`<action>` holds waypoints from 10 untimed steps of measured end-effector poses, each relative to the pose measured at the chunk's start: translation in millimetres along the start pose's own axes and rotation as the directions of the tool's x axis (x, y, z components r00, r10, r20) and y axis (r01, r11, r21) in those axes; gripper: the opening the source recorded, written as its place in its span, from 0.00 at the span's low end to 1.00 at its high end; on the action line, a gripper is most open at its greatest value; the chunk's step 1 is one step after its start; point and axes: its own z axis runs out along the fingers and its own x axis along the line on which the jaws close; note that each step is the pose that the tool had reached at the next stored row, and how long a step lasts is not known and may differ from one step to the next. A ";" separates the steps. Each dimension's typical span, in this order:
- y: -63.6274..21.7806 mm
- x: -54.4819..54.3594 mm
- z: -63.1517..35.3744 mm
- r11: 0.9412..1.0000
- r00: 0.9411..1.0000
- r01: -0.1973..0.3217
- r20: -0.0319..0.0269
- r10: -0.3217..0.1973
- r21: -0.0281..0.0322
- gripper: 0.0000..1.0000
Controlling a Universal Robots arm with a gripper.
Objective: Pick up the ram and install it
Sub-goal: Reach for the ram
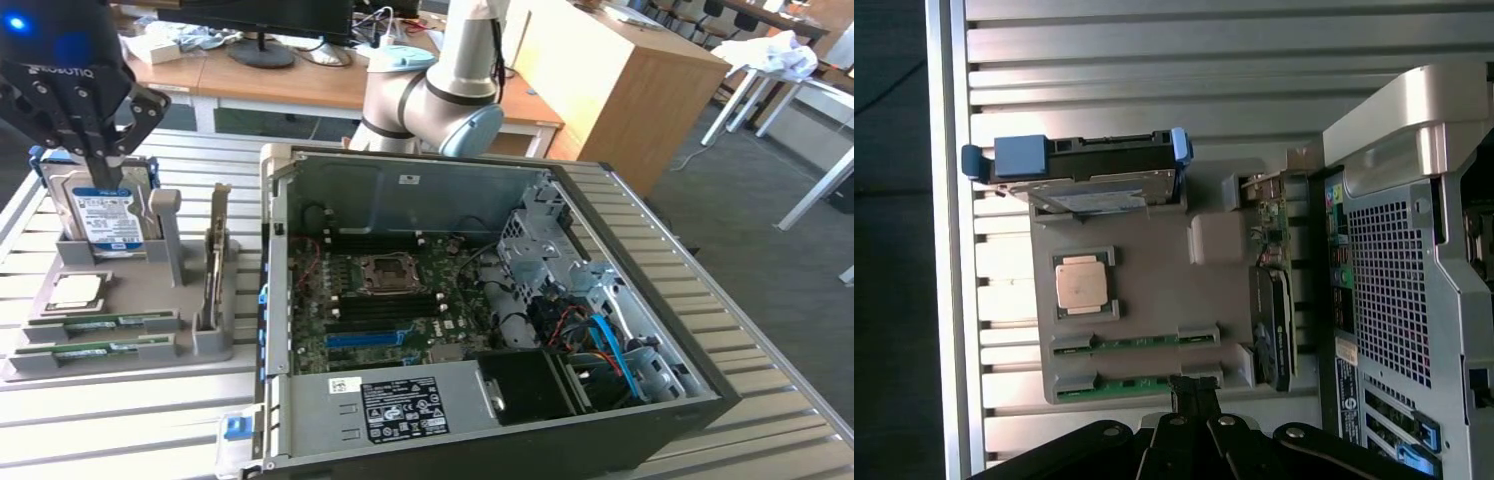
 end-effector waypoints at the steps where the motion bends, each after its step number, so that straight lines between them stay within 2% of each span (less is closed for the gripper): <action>1: -0.8 0.0 0.0 1.000 1.000 0.000 0.000 0.000 0.000 0.10; 10: -10.7 -0.2 -0.4 1.000 1.000 0.000 0.000 0.000 0.000 0.10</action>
